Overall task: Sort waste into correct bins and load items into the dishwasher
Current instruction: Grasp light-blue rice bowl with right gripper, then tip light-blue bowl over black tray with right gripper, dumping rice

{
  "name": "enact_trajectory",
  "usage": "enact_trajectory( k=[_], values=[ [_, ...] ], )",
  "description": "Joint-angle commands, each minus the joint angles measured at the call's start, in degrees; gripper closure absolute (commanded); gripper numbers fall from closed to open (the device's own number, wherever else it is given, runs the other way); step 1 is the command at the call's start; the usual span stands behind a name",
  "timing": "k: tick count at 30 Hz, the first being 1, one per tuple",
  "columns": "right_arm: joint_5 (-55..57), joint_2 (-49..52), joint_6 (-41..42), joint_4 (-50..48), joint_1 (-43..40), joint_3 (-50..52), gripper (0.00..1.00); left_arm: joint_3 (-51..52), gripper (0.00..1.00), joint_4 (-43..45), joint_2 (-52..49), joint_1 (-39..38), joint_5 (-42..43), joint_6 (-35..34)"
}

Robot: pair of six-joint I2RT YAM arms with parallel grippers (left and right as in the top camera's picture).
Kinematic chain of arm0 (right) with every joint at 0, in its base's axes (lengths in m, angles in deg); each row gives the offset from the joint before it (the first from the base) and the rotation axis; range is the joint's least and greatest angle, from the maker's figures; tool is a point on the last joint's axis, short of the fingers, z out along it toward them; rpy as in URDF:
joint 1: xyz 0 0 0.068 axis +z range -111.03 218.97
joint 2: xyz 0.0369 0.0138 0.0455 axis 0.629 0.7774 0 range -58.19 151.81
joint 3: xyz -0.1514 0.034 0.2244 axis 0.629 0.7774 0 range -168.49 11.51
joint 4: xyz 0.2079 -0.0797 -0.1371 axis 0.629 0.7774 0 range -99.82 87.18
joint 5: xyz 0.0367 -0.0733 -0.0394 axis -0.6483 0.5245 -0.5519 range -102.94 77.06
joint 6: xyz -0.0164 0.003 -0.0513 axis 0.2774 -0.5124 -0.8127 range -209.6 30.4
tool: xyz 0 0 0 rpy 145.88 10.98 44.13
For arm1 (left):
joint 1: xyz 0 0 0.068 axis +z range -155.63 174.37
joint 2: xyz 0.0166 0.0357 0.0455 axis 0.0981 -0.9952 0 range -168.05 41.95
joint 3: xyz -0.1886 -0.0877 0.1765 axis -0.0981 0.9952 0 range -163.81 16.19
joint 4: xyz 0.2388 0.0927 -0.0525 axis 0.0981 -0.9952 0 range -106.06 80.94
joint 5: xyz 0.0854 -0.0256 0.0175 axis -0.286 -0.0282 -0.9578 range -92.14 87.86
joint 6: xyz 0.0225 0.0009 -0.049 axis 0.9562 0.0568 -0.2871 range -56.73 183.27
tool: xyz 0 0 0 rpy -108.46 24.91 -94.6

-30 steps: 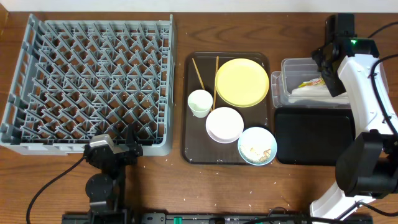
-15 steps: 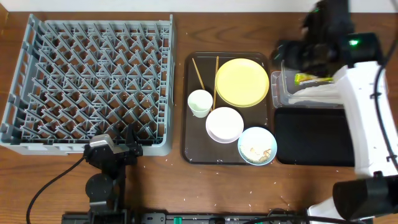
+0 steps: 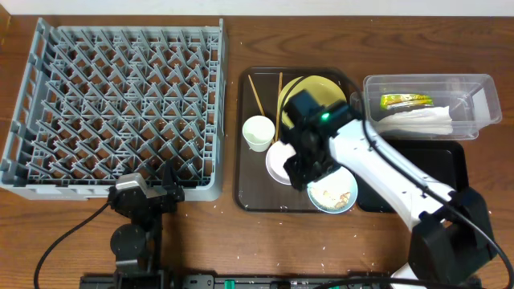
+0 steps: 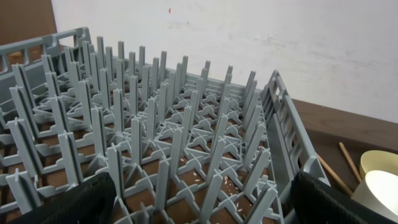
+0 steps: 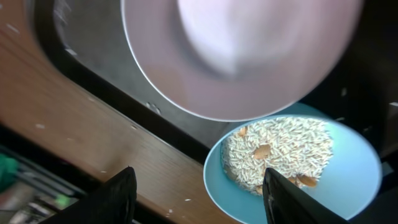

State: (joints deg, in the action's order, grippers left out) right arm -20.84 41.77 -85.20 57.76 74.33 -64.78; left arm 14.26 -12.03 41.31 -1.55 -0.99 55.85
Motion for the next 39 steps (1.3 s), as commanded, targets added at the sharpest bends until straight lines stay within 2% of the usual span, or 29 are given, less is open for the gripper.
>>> enact_trajectory(
  k=[1,5,9,13,15,19,31,39],
  values=[
    [10.23,-0.2,4.79,-1.79,2.91,2.75,0.39,1.7,0.1,-1.03,0.28,0.24,-0.5,0.76],
    [15.78,-0.2,8.52,-6.58,6.27,7.39,0.45,1.7,0.1,-1.03,0.28,0.24,-0.5,0.76],
    [17.86,-0.2,12.13,-11.76,9.16,12.39,0.54,1.7,0.1,-1.03,0.28,0.24,-0.5,0.74],
    [19.54,-0.2,14.97,-13.55,10.45,14.82,0.7,1.7,0.1,-1.03,0.28,0.26,-0.5,0.76],
    [19.93,-0.2,15.34,-13.92,10.47,15.15,0.83,1.7,0.1,-1.03,0.28,0.24,-0.5,0.76],
    [19.91,-0.2,15.37,-14.8,10.47,15.19,0.99,1.7,0.09,-1.03,0.28,0.26,-0.5,0.76],
    [19.65,-1.68,15.28,-12.85,10.4,13.16,0.99,1.7,0.1,-1.03,0.28,0.24,-0.5,0.76],
    [19.34,-13.51,15.19,-7.15,7.34,7.48,0.99,1.7,0.09,-1.03,0.28,0.24,-0.5,0.76]
  ],
)
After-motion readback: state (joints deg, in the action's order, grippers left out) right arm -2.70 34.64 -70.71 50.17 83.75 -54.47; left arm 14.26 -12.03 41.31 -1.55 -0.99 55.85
